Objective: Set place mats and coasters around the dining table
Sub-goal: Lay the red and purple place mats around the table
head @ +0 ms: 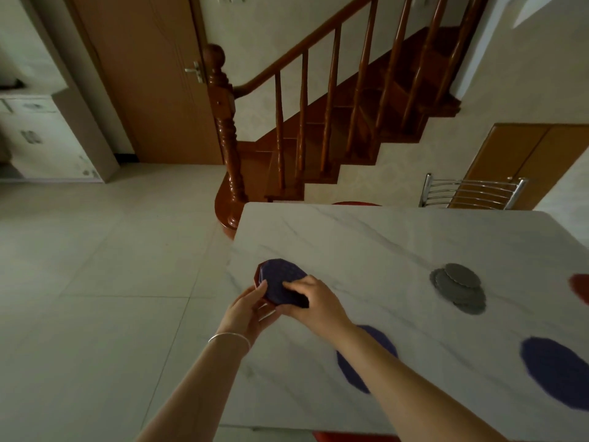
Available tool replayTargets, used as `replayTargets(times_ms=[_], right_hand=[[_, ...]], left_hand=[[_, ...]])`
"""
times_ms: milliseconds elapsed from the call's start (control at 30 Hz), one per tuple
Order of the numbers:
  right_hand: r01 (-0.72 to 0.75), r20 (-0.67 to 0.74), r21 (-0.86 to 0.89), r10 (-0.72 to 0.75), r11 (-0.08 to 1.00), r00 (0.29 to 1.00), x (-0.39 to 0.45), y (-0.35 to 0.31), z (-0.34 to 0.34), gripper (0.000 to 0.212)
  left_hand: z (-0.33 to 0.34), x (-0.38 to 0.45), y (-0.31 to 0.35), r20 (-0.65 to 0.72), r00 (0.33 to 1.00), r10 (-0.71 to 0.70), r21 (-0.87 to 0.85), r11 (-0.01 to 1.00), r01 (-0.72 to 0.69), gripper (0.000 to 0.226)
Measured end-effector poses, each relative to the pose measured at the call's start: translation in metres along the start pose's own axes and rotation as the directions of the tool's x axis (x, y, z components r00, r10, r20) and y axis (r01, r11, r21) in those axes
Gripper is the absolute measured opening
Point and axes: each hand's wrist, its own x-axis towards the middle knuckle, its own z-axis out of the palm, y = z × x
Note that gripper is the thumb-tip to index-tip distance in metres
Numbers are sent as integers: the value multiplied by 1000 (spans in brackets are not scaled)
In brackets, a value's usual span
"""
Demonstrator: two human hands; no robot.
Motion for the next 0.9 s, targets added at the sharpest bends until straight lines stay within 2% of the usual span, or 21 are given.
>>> replayTargets(times_ms=[267, 333, 500, 667, 800, 900], right_hand=[[-128, -171, 46, 134, 991, 976, 47, -104, 70, 39], [-134, -209, 20, 135, 991, 969, 53, -130, 86, 31], [-106, -270, -127, 68, 986, 960, 69, -168, 102, 25], [-142, -355, -341, 12, 929, 935, 98, -172, 110, 22], [-245, -416, -312, 101, 918, 904, 124, -150, 114, 22], [-338, -486, -246, 186, 908, 854, 154, -123, 116, 18]], left_hand=[[-86, 13, 102, 124, 992, -37, 115, 993, 23, 29], [-108, 13, 125, 158, 986, -47, 145, 989, 24, 30], [-141, 24, 162, 246, 965, -88, 210, 977, 36, 31], [-144, 50, 179, 251, 961, -116, 246, 968, 53, 23], [-139, 83, 190, 222, 966, -134, 286, 956, 67, 22], [-133, 117, 202, 217, 963, -161, 323, 943, 85, 20]])
